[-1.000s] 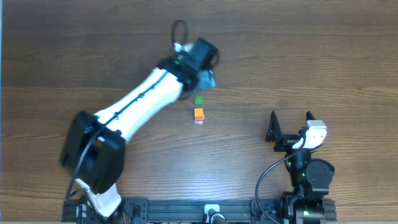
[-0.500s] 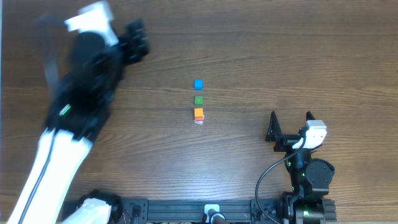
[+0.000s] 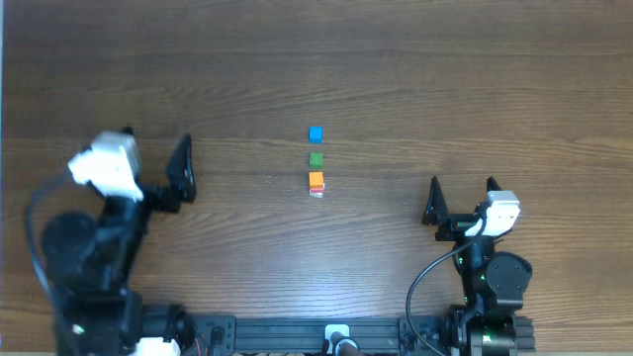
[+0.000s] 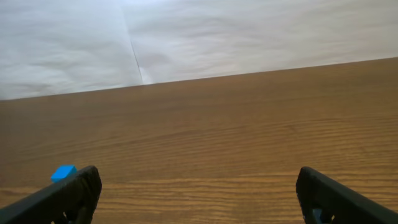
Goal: Stack Cubes
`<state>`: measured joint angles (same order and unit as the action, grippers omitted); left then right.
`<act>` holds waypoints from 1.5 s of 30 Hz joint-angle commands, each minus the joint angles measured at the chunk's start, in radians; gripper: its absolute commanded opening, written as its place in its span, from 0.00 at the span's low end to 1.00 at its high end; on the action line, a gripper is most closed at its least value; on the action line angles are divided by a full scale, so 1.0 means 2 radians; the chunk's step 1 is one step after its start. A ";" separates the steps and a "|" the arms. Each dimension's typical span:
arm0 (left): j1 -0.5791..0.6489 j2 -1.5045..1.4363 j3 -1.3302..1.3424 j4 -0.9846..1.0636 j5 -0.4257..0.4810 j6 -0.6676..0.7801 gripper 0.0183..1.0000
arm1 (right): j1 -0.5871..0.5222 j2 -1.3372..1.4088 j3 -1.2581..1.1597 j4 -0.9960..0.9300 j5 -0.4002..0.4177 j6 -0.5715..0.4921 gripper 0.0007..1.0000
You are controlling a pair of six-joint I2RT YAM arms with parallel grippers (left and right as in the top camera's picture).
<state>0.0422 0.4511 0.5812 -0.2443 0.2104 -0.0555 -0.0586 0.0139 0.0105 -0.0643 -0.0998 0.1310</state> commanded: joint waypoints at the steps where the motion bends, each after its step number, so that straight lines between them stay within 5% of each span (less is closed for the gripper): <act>1: 0.026 -0.091 -0.110 0.024 0.022 0.039 0.96 | -0.003 -0.004 -0.003 -0.002 -0.004 0.001 0.99; 22: -0.007 -0.224 -0.288 0.143 0.012 0.039 1.00 | -0.003 -0.004 -0.003 -0.002 -0.004 0.001 0.99; 45: -0.010 -0.222 -0.288 0.095 0.012 0.039 1.00 | -0.003 -0.004 -0.003 -0.002 -0.004 0.001 0.99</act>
<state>0.0261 0.0120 0.0120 -0.0555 0.2356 0.0078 -0.0586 0.0139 0.0105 -0.0643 -0.0994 0.1314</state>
